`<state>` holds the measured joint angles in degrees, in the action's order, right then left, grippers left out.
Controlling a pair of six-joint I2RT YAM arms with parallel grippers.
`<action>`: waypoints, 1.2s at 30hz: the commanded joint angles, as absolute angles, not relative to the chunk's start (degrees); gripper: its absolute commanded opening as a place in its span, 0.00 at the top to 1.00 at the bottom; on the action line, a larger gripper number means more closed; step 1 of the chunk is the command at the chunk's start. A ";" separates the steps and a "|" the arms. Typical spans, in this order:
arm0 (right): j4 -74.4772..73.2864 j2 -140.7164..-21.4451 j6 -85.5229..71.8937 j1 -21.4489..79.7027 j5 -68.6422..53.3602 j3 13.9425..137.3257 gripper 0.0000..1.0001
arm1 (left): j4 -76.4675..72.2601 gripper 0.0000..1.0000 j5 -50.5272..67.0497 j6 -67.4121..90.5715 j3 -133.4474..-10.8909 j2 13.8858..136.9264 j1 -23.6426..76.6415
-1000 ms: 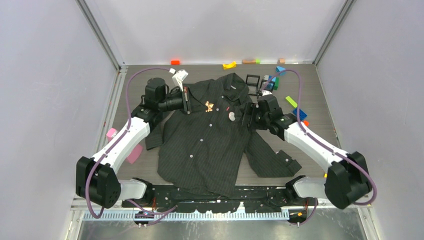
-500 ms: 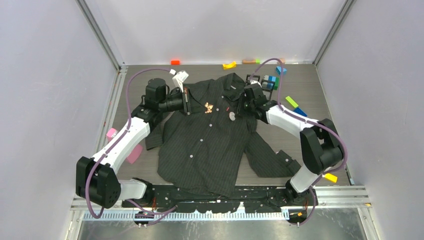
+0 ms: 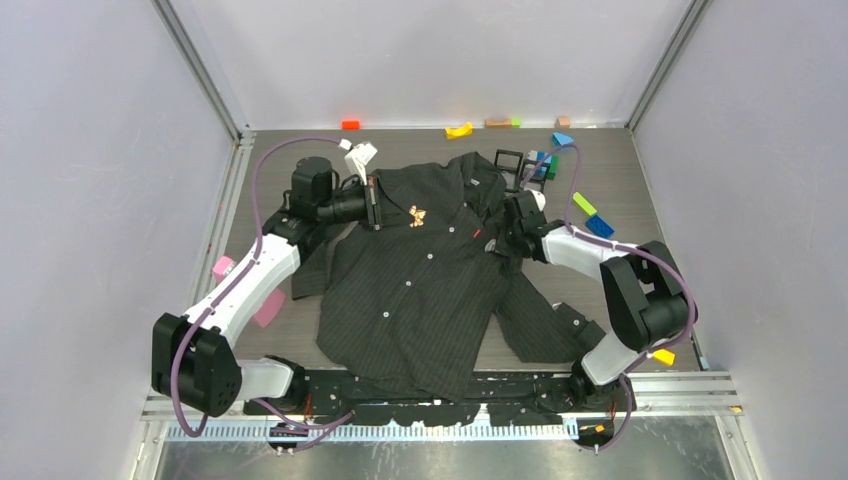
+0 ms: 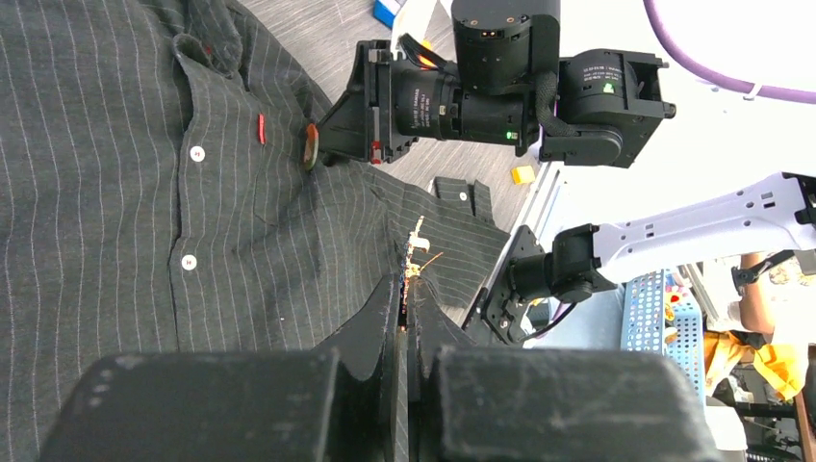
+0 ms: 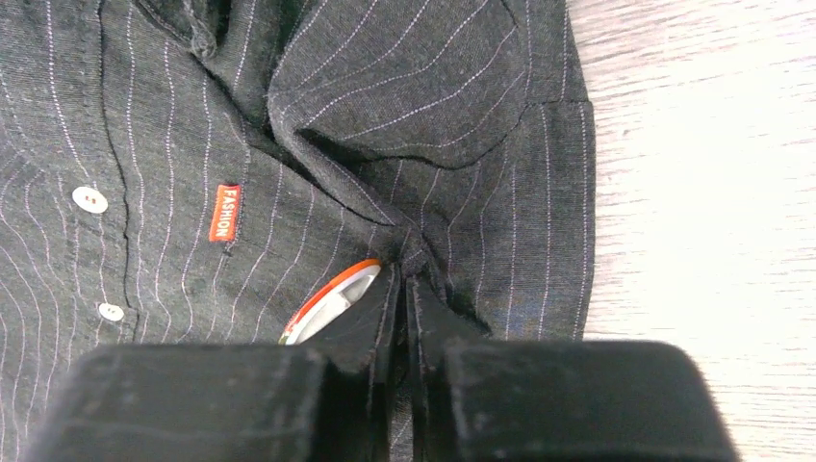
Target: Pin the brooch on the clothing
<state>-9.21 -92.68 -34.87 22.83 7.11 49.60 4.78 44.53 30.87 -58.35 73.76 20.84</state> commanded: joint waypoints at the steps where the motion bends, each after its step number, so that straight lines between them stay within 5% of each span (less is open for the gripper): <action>1: -9.11 -88.43 -35.41 21.93 7.82 51.14 0.79 | 3.60 1.00 43.77 30.68 -59.06 72.70 20.74; 8: -15.48 -82.72 -28.41 21.54 8.11 57.64 0.47 | -1.81 1.00 39.95 36.55 -56.94 71.88 20.83; 12: -15.64 -85.25 -23.21 20.71 -1.92 62.06 0.39 | -8.41 1.00 35.38 41.48 -53.45 72.36 21.79; 17: -13.40 -94.15 -21.73 19.03 -14.27 66.87 0.41 | -10.15 1.00 27.85 42.05 -52.87 76.49 26.15; 30: -11.51 -105.71 -20.58 15.74 -19.28 70.79 0.48 | -18.00 1.00 11.73 42.09 -53.79 89.11 35.86; 35: -10.60 -106.76 -20.59 15.52 -19.71 70.31 0.61 | -19.76 1.00 9.26 42.35 -55.46 94.66 37.33; 36: -10.27 -106.96 -20.68 15.42 -20.07 70.25 0.70 | -19.77 1.00 8.96 42.28 -55.98 95.68 37.57</action>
<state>-13.04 -106.28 -21.34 15.57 -18.17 68.36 -14.90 13.43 42.89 -53.10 93.23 36.88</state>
